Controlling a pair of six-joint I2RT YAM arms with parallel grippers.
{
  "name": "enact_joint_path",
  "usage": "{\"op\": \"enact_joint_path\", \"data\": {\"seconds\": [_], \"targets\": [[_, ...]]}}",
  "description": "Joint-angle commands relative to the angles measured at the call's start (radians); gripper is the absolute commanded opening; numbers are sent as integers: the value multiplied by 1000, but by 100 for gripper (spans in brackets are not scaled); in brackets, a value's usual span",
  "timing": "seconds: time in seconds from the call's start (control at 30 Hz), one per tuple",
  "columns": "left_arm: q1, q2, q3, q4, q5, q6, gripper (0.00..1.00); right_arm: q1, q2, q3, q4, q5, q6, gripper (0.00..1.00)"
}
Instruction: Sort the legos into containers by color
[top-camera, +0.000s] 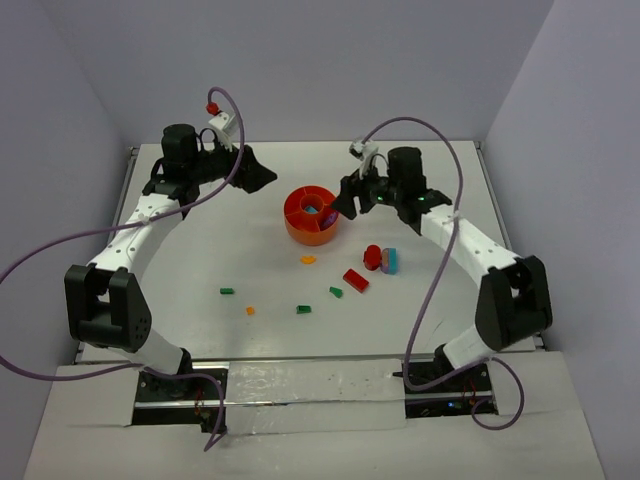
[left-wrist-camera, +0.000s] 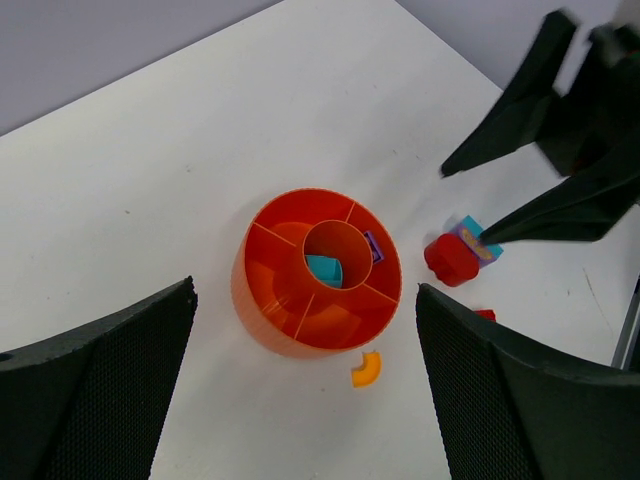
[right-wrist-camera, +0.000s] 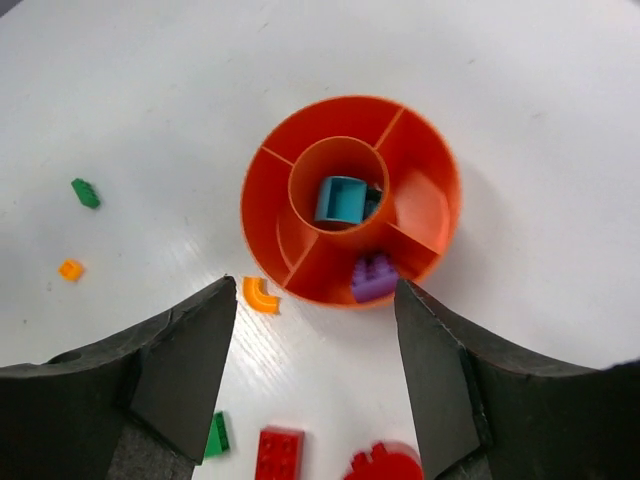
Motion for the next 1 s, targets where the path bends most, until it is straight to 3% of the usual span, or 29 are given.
{"op": "enact_joint_path", "data": {"seconds": [0.0, 0.13, 0.27, 0.63, 0.97], "targets": [[3, -30, 11, 5, -15, 57, 97, -97, -159, -4, -146, 19, -63, 71], [-2, -41, -3, -39, -33, 145, 97, -200, -234, -71, -392, 112, -207, 70], [-9, -56, -28, -43, -53, 168, 96, -229, -289, -155, -456, 240, -229, 70], [-26, -75, -46, -73, -86, 193, 97, -230, -169, -158, -545, 341, 31, 70], [-26, -82, -71, -82, -97, 207, 97, -198, -79, -162, -555, 391, 60, 77]]}}
